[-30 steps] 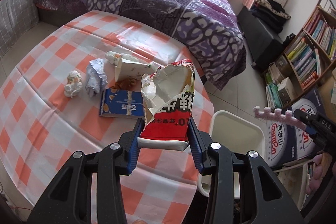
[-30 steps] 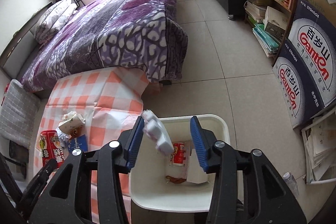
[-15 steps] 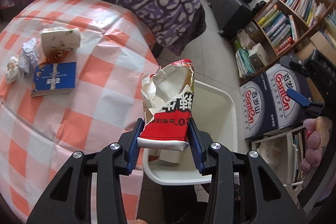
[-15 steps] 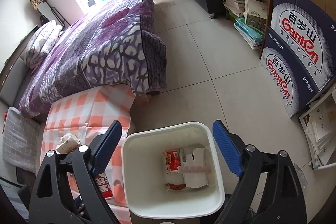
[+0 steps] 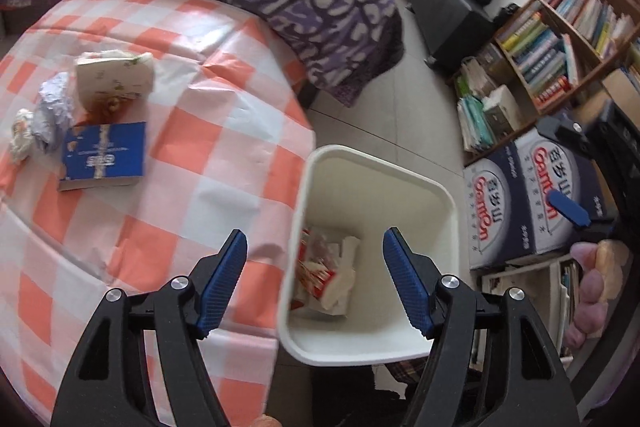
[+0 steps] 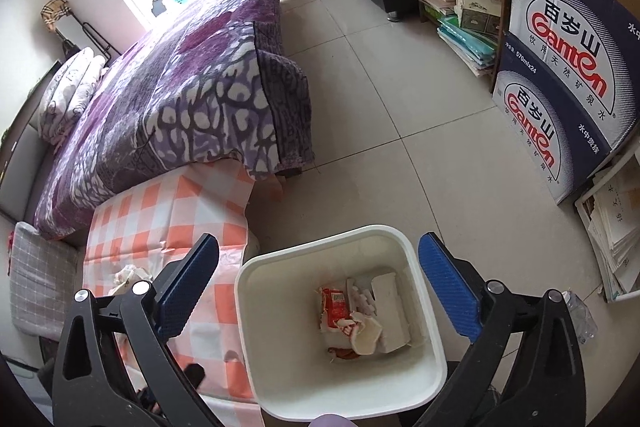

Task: Collect trash
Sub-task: 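Drop the snack bag into the bin with the left gripper while the right releases the strip, then grasp the crumpled white tissue bundle with the left gripper while the right grasps the blue biscuit box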

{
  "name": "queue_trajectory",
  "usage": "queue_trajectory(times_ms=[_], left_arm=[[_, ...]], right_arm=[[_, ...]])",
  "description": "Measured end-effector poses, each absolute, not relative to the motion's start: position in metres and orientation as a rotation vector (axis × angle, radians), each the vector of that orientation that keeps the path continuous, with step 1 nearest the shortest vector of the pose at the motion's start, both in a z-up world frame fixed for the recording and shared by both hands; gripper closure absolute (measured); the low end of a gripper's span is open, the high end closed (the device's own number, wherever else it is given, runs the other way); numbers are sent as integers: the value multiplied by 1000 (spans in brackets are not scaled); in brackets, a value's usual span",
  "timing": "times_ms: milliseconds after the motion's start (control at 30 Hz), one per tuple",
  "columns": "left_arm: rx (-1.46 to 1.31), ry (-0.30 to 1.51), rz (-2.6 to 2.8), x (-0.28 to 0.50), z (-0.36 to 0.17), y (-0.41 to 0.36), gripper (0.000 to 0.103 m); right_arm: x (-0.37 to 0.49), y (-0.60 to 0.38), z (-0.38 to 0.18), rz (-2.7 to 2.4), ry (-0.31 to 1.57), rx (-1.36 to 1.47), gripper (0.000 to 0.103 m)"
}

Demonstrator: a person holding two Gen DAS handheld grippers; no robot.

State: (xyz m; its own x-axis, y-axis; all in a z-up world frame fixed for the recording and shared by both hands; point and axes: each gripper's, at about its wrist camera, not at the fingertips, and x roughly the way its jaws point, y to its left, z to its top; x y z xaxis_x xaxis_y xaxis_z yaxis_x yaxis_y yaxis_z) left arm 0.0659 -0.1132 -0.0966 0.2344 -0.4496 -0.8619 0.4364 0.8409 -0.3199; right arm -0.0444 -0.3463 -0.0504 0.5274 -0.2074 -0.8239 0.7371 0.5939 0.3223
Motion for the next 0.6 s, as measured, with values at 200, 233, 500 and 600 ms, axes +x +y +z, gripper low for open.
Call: queue_trajectory(times_ms=[200, 233, 500, 600], left_arm=[[20, 1171, -317, 116, -102, -56, 34], [17, 1176, -280, 125, -103, -44, 34], [-66, 1173, -31, 188, -118, 58, 34], [-166, 1174, 38, 201, -125, 94, 34]], right_arm=[[-22, -323, -51, -571, 862, 694, 7], [-19, -320, -52, -563, 866, 695, 7], [17, -291, -56, -493, 902, 700, 7], [32, -276, -60, -461, 929, 685, 7]])
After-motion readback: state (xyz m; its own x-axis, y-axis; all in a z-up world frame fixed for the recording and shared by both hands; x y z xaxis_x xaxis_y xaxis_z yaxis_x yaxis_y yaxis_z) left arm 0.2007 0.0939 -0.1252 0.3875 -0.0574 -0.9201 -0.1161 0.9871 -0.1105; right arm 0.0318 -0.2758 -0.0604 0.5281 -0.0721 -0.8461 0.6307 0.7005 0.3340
